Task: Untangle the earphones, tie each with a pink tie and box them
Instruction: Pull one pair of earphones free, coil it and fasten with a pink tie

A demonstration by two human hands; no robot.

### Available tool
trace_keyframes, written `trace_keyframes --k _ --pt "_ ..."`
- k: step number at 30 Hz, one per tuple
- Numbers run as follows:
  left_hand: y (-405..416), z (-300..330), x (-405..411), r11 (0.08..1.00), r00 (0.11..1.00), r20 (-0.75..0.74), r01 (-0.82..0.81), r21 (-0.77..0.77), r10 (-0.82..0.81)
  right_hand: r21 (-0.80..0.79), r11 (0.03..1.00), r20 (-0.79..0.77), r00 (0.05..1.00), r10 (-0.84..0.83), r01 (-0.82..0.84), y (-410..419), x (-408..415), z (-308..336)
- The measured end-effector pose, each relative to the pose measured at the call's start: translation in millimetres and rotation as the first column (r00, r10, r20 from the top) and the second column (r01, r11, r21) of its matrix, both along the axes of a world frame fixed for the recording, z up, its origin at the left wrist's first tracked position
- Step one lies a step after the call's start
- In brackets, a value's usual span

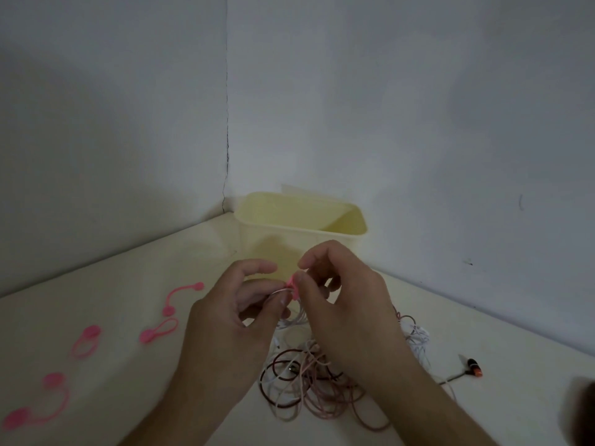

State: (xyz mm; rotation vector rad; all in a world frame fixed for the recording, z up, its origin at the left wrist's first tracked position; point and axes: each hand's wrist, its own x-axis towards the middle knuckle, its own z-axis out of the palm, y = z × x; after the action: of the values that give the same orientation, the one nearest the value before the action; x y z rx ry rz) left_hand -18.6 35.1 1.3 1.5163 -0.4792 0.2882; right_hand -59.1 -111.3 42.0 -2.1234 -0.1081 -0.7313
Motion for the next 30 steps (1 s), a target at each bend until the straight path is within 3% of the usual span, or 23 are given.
trace_keyframes --k 6,10,15,23,26,30 --pt "0 1 2 1.0 1.0 0.02 0.019 0.01 -0.019 0.1 0.991 -0.061 0.994 0.095 -0.089 -4 0 6" --pt "0 1 2 0.998 0.999 -0.011 0.044 -0.035 -0.044 0.046 0.987 -0.116 0.98 0.159 -0.155 -11 -1 9" --pt "0 5 2 0.99 0.99 -0.056 0.128 -0.067 -0.131 -0.017 0.992 -0.001 0.992 0.123 -0.123 -15 0 6" --pt "2 7 0 0.983 0.983 -0.059 0.173 -0.059 -0.177 -0.255 0.967 0.134 0.989 0.066 -0.03 -19 3 -1" --pt "2 7 0 0.979 0.979 -0.089 0.173 -0.108 -0.182 -0.259 0.963 0.029 0.996 0.08 -0.07 -20 2 3" --pt "2 6 1 0.976 0.976 -0.128 0.154 -0.154 -0.175 -0.149 0.982 -0.133 0.987 0.093 -0.112 -20 -2 8"
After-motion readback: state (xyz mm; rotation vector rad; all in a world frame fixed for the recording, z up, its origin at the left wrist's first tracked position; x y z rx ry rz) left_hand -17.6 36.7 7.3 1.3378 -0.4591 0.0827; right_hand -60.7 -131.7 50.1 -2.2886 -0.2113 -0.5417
